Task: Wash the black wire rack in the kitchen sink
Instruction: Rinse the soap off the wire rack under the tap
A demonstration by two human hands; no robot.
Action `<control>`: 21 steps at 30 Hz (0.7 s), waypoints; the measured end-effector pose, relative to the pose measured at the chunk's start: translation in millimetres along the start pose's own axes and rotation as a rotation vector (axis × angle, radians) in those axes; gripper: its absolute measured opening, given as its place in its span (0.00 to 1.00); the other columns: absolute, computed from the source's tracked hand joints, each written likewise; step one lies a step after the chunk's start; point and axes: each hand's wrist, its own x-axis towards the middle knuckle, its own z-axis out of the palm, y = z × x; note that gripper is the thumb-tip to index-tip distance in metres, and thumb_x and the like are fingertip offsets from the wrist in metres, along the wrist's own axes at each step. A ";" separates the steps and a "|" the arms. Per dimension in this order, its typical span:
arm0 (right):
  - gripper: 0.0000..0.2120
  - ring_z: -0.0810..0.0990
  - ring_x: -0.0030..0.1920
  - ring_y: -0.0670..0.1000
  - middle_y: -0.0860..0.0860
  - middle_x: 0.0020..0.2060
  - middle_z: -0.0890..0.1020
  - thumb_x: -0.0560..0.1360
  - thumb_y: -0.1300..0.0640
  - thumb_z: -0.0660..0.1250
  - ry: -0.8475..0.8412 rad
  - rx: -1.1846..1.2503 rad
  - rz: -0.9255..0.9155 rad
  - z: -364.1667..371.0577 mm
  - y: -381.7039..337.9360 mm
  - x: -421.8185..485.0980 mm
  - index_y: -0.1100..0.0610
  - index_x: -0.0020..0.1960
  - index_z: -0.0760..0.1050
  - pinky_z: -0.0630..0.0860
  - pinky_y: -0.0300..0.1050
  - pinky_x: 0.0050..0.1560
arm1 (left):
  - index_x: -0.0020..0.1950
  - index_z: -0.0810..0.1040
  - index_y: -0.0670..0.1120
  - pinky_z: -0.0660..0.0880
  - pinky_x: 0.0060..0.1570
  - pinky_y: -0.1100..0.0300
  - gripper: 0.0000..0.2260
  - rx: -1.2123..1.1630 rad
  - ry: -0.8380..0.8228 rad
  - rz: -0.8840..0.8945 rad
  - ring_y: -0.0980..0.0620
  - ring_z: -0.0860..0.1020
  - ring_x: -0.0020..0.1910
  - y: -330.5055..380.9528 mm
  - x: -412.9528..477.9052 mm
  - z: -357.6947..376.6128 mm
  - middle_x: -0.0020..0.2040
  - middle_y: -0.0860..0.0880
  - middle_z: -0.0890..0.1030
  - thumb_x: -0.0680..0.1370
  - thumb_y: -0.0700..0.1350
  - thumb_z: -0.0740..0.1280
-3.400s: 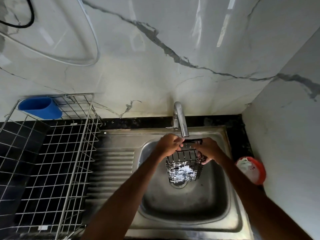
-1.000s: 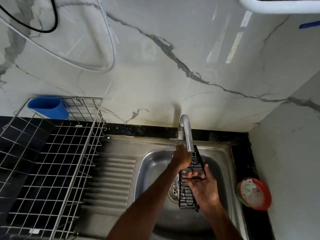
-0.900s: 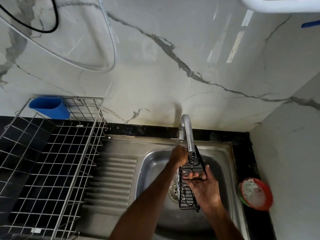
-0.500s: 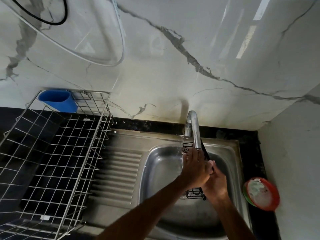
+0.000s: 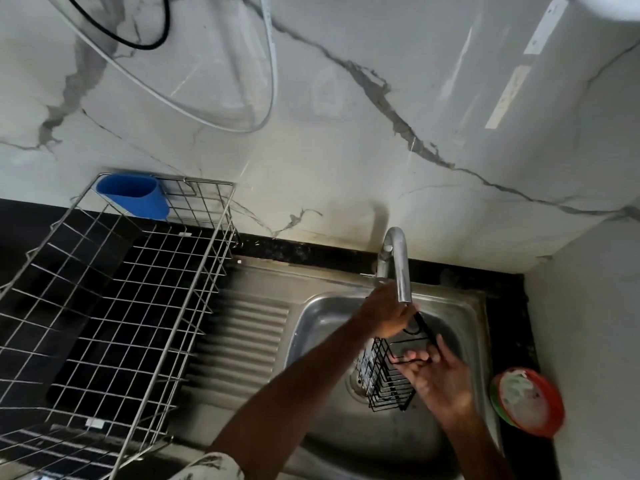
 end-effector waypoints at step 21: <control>0.06 0.83 0.35 0.53 0.59 0.41 0.83 0.81 0.57 0.66 -0.017 -1.136 -0.232 68.5 -57.6 53.8 0.55 0.53 0.82 0.82 0.49 0.39 | 0.59 0.83 0.40 0.75 0.25 0.64 0.20 -0.738 -0.030 -0.263 0.49 0.82 0.27 -20.2 -64.8 -29.5 0.42 0.36 0.86 0.85 0.55 0.61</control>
